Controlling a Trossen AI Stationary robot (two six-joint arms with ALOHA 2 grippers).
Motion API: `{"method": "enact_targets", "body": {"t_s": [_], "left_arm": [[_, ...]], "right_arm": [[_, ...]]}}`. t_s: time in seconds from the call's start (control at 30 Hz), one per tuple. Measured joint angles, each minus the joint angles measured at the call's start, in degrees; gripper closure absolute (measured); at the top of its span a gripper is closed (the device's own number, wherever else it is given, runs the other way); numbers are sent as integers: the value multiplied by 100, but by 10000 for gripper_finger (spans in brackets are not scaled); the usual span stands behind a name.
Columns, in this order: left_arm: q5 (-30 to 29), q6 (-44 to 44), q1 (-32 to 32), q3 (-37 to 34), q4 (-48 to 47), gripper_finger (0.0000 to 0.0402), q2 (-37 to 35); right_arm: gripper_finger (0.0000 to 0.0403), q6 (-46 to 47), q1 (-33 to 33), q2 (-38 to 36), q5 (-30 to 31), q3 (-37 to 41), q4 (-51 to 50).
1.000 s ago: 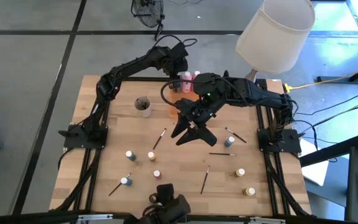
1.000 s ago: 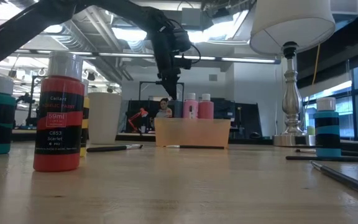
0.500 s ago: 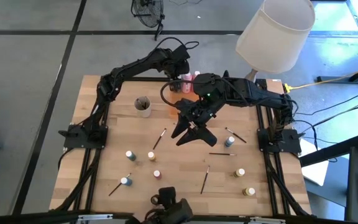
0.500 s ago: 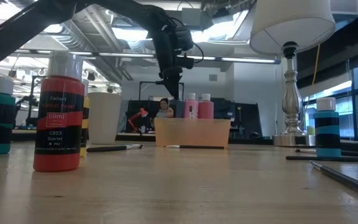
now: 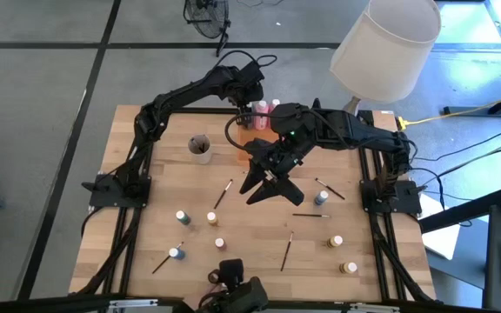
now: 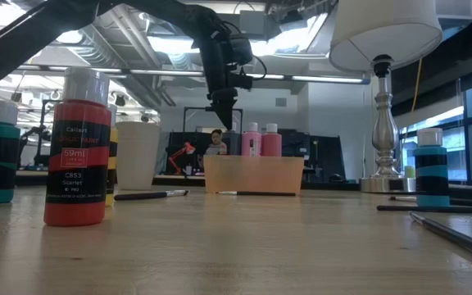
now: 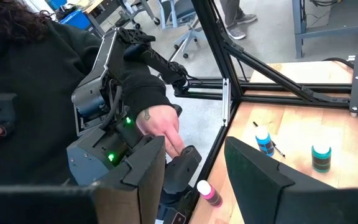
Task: Pick & Place Paint Supplies
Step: Put the black paint brush into the white cup
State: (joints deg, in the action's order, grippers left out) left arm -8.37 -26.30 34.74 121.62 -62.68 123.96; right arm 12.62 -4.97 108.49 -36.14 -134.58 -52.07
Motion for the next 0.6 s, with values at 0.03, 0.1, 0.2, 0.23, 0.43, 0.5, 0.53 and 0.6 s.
{"method": "enact_targets", "body": {"t_s": [0.03, 0.1, 0.2, 0.23, 0.43, 0.5, 0.53, 0.6], "left_arm": [[22, 0, 0, 0, 1, 153, -1], [38, 0, 0, 0, -2, 153, -3], [58, 0, 0, 4, -12, 153, -34], [58, 0, 0, 6, -15, 153, -46], [61, 2, -4, 7, -277, 153, -124], [57, 2, -4, 7, -275, 153, -174], [61, 2, -4, 7, -341, 153, -213], [53, 3, -4, 11, -383, 153, -290]], "right_arm": [[232, -2, 0, 0, 0, 0, 2], [232, -2, 0, 0, 0, 0, 2], [232, -2, 0, 0, 2, 0, 2], [232, -2, 0, 0, 2, 0, 2], [232, -2, 0, 0, 2, 0, 2], [232, -2, 0, 0, 0, 0, 4], [232, -2, 0, 0, 0, 0, 4], [232, -2, 0, 0, 0, 0, 4]]}}
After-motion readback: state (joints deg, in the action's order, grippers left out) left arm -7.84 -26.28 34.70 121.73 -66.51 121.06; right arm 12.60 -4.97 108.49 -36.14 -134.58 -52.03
